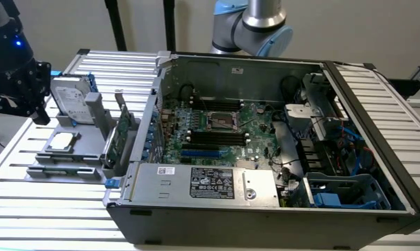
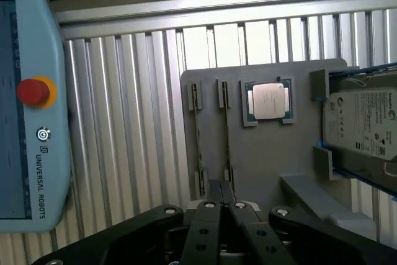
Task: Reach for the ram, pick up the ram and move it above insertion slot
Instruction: 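Pick up the ram and move it above insertion slot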
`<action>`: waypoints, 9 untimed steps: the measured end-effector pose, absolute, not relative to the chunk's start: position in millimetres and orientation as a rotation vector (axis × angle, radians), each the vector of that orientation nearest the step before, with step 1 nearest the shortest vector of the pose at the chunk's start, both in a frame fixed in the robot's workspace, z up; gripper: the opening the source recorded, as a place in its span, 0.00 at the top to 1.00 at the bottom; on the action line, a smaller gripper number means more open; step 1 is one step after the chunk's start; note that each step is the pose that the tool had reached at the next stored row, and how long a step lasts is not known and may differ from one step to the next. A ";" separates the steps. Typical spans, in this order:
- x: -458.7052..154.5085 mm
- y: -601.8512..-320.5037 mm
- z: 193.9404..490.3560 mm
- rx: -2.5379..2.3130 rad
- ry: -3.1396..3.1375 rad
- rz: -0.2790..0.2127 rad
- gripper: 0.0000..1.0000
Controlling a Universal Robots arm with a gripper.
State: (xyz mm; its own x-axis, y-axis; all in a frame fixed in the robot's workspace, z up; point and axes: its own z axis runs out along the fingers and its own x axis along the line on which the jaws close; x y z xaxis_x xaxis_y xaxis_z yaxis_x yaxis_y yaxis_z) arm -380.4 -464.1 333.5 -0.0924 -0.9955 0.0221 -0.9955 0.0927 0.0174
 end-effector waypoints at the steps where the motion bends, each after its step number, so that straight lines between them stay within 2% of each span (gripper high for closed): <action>1: -380.4 -464.0 333.5 2.098 -2.301 0.003 0.88; 4: -380.5 -464.1 333.5 2.098 -2.300 0.003 0.82; 6: -380.5 -464.1 332.3 2.097 -2.300 0.002 0.70; 7: -380.5 -464.2 330.9 2.097 -2.300 0.002 0.70; 8: -380.5 -464.4 329.2 2.097 -2.300 0.001 0.64; 9: -380.5 -464.7 327.4 2.097 -2.299 0.001 0.64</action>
State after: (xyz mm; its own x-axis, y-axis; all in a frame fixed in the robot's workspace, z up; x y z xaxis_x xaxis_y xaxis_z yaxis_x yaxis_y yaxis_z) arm -380.5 -464.7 327.4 -0.0917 -0.9955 0.0224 -0.9956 0.0921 0.0193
